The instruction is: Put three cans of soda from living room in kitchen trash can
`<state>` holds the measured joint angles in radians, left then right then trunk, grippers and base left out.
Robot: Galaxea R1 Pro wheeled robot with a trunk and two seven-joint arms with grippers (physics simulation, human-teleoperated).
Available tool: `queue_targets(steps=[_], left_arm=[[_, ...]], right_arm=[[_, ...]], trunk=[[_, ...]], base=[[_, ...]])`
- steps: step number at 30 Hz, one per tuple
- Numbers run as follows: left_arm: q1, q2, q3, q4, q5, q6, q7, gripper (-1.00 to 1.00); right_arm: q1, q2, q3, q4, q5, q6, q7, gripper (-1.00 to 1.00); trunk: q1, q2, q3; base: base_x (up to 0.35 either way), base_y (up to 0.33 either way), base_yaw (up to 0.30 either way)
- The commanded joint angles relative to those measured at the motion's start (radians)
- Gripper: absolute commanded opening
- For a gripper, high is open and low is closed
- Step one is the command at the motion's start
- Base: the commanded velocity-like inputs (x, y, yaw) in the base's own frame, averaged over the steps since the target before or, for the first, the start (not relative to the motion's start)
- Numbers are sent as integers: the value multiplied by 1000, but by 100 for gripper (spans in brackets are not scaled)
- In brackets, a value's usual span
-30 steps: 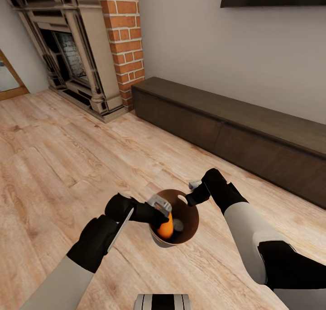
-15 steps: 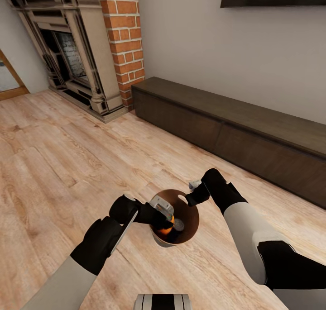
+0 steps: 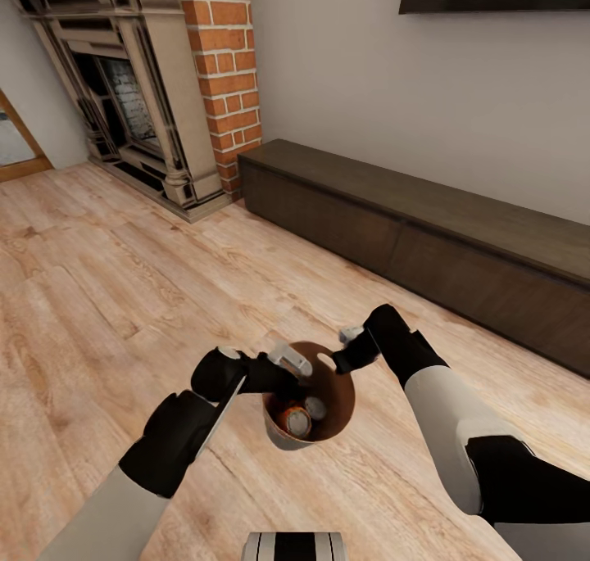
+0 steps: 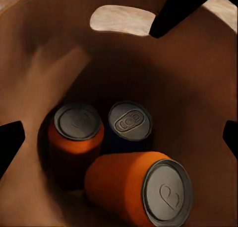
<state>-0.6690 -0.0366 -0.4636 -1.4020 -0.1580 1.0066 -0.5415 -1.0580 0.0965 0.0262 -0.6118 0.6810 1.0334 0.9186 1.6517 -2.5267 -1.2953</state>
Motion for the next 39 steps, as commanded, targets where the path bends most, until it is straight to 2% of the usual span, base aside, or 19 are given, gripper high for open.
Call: queue_targets(steps=[1, 4, 6, 10, 12, 13, 14, 15, 17, 18, 20, 22, 24, 27, 28, 31, 34, 37, 39], left_arm=[[1, 1, 3, -24, 1, -6, -1, 100], [6, 4, 16, -70, 6, -11, -6, 100], [9, 6, 67, -104, 10, -15, -9, 100], [13, 8, 280, -171, 13, -62, -43, 100], [13, 12, 405, -180, 13, -87, -82, 100], [14, 19, 501, -184, 14, -101, -114, 100], [14, 23, 550, -185, 14, -108, -132, 100], [14, 30, 643, -187, 14, -123, -166, 100], [14, 34, 724, -187, 13, -144, -190, 100], [14, 38, 795, -186, 9, -180, -202, 100], [15, 39, 855, -183, 3, -224, -204, 100], [45, 41, 946, -168, -2, -318, -183, 100], [95, 42, 980, -142, -1, -397, -170, 100], [139, 42, 998, -90, -4, -485, -163, 100], [164, 42, 1008, 1, -6, -595, -160, 100], [181, 42, 1013, 136, -7, -723, -161, 100], [190, 43, 1015, 230, -7, -803, -160, 100], [216, 43, 1016, 333, -7, -904, -159, 100], [225, 43, 1016, 367, -8, -932, -158, 100]], right_arm=[[0, 0, -3, 0, -31, 14, 6, -100], [0, 0, -3, 0, -31, 14, 6, -100], [0, -1, -4, 1, -31, 14, 5, -100], [0, -1, -5, 1, -31, 14, 5, -100], [0, -1, -5, 1, -31, 14, 5, -100], [0, -1, -6, 1, -31, 14, 5, -100], [0, -2, -6, 1, -31, 14, 5, -100], [0, -2, -6, 1, -31, 14, 5, -100], [0, -2, -6, 1, -31, 14, 5, -100], [0, -1, -5, 1, -31, 14, 5, -100], [0, -1, -5, 1, -31, 14, 5, -100], [0, -1, -6, 1, -31, 14, 5, -100], [0, -2, -7, 1, -31, 14, 5, -100], [0, -4, -10, 1, -31, 14, 5, -100], [0, -7, -13, 2, -31, 14, 5, -100], [-1, -15, -16, 2, -32, 14, 2, -100], [-2, -26, -18, 2, -32, 14, -8, -100], [-1, -59, -21, 2, -32, 14, -16, -100], [-1, -91, -23, 3, -35, 14, -17, -100]], trunk=[[0, 0, 0], [0, 0, 0], [0, 0, 0], [0, 0, 0], [0, 0, 0], [0, 0, 0], [0, 0, 0], [0, 0, 0], [0, 0, 0], [0, 0, 0], [0, 0, 0], [0, 0, 0], [0, 0, 0], [0, 0, 0], [0, 0, 0], [0, 0, 0], [0, 0, 0], [0, 0, 0], [1, -1, -8]], base=[[0, 0, 0], [0, 0, 0], [0, 0, 0], [0, 0, 0], [0, 0, 0], [0, 0, 0], [0, 0, 0], [0, 0, 0], [0, 0, 0], [0, 0, 0], [0, 0, 0], [0, 0, 0], [0, 0, 0], [0, 0, 0], [0, 0, 0], [0, 0, 0], [0, 0, 0], [0, 0, 0], [0, 0, 0]])
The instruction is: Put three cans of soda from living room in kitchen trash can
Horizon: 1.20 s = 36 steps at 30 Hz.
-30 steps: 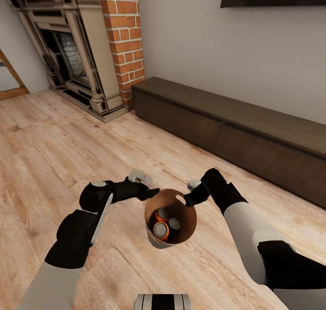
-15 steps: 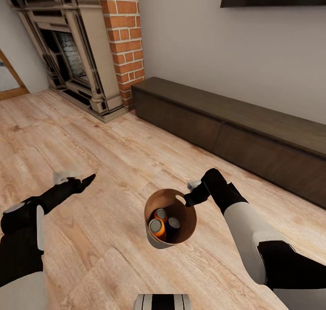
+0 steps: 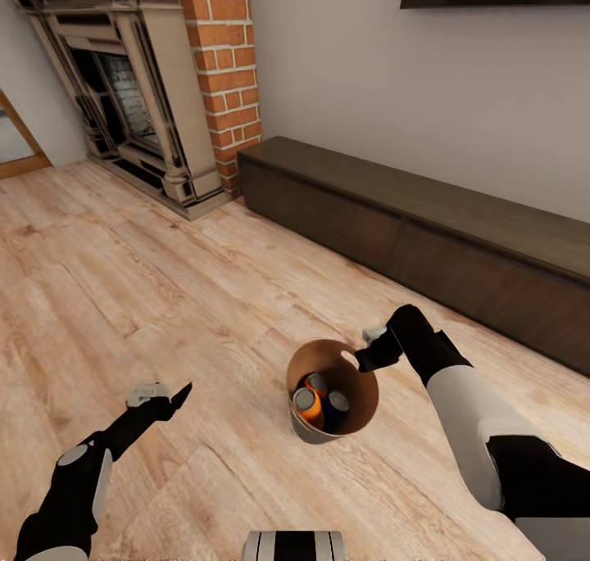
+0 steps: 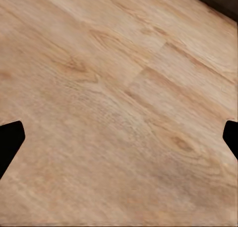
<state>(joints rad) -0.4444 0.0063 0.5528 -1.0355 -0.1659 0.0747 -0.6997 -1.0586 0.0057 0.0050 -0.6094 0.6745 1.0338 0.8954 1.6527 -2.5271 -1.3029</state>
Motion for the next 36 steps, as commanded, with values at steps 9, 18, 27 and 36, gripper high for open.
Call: queue_targets(steps=[9, 18, 27, 36], left_arm=[[8, 0, 0, 96, 2, -66, 44, 100], [9, 0, -1, 101, 2, -72, 50, 100], [9, 0, -1, 103, 2, -73, 59, 100], [9, 0, -1, 104, 2, -72, 79, 100]], right_arm=[[0, -117, -48, 50, -36, 13, 15, -100], [0, -126, -56, 64, -37, 13, 16, -100], [1, -127, -56, 65, -36, 13, 16, -100], [1, -122, -56, 65, -37, 13, 16, -100]], trunk=[[4, -2, -35], [7, -4, -66], [9, -5, -77], [13, -7, -112]], base=[[0, 0, 0], [0, 0, 0], [0, 0, 0], [0, 0, 0]])
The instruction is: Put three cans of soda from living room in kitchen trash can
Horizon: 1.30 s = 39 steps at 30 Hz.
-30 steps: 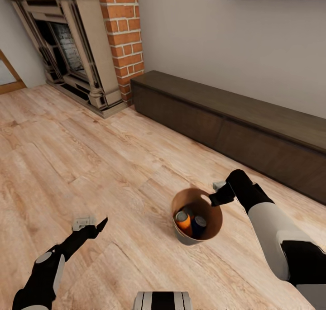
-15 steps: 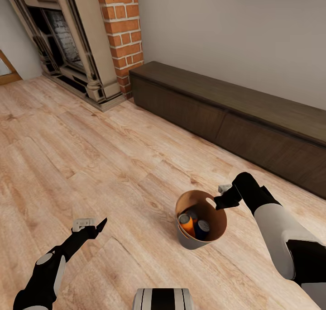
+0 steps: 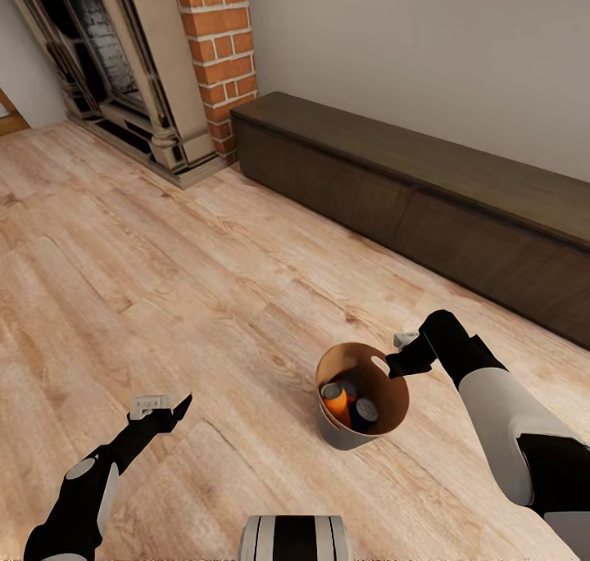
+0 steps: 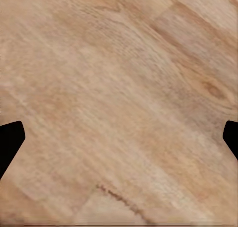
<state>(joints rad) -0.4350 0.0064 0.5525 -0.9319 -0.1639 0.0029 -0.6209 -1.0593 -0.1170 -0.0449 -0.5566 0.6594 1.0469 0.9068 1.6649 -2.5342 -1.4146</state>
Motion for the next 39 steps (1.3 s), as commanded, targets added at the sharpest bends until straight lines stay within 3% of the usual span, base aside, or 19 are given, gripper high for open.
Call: queue_targets(steps=[1, 27, 28, 39], left_arm=[[-1, 0, 0, 1, 0, 0, 0, 100], [-1, 0, 0, 1, 0, -1, 1, 100], [-1, 0, 0, 1, 0, -1, 1, 100], [-1, 0, 0, 1, 0, -1, 1, 100]], right_arm=[[2, 1, -6, 12, -22, 0, 4, -100], [2, 4, -4, 11, -20, 0, 4, -100], [2, 4, -3, 11, -20, 0, 4, 100], [2, 1, -5, 9, -20, 0, 4, 100]], trunk=[[1, 0, -4], [2, 0, -8], [2, 0, -8], [2, 0, -8]], base=[[0, 0, 0], [0, 0, 0], [0, 0, 0], [0, 0, 0]])
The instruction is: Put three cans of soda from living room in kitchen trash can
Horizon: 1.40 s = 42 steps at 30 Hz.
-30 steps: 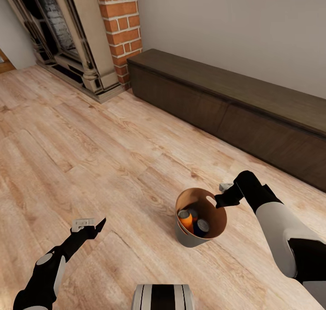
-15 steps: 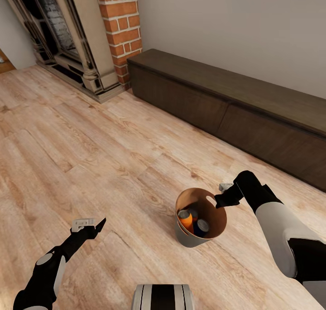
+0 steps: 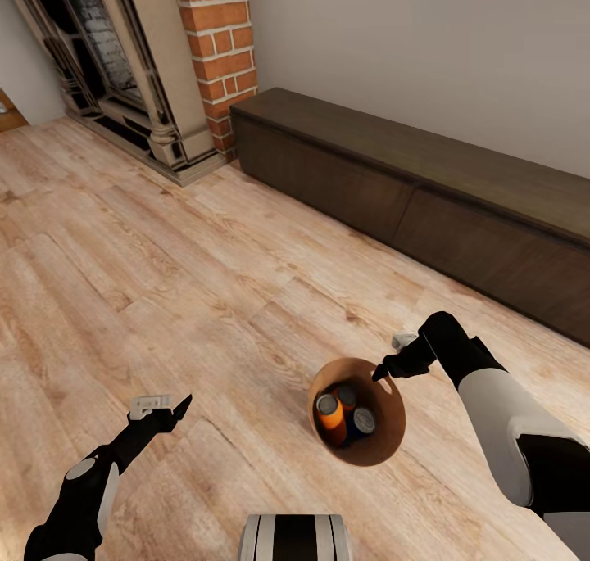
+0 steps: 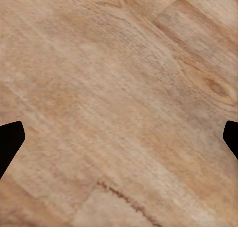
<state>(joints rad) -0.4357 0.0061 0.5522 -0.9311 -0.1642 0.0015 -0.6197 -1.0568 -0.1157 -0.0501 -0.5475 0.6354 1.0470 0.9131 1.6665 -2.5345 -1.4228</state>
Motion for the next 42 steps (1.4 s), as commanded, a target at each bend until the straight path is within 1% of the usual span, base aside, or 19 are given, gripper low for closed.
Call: queue_targets(steps=[1, 9, 31, 33, 35, 37, 42], left_arm=[[0, 0, 0, 0, 0, 0, 0, 100], [0, 0, 0, 0, 0, 0, 0, 100], [0, 0, 0, 3, -1, 3, 0, 100], [11, -11, -12, 11, -13, 14, -11, 100], [20, -11, -18, 11, -22, 26, -23, 100], [20, -11, -18, 11, -22, 34, -33, 100], [20, -11, -18, 11, -22, 34, -33, 100]], right_arm=[[0, 0, 0, 0, 4, 0, -2, 100], [0, 2, 2, -1, 6, 0, -2, 100], [1, 5, 5, -1, 8, 0, -4, 100], [13, 17, -6, 10, -4, -11, -15, 100], [24, 28, -17, 21, -16, -22, -26, 100], [25, 39, -26, 28, -17, -26, -37, 100], [25, 41, -26, 28, -17, -26, -65, 100]], trunk=[[0, 0, 0], [0, 0, 0], [-10, 5, 85], [-10, 5, 85], [-10, 5, 85], [-10, 5, 85], [-10, 5, 85]], base=[[0, 0, 0], [0, 0, 0], [0, 0, 0], [0, 0, 0], [0, 0, 0], [0, 0, 0], [0, 0, 0]])
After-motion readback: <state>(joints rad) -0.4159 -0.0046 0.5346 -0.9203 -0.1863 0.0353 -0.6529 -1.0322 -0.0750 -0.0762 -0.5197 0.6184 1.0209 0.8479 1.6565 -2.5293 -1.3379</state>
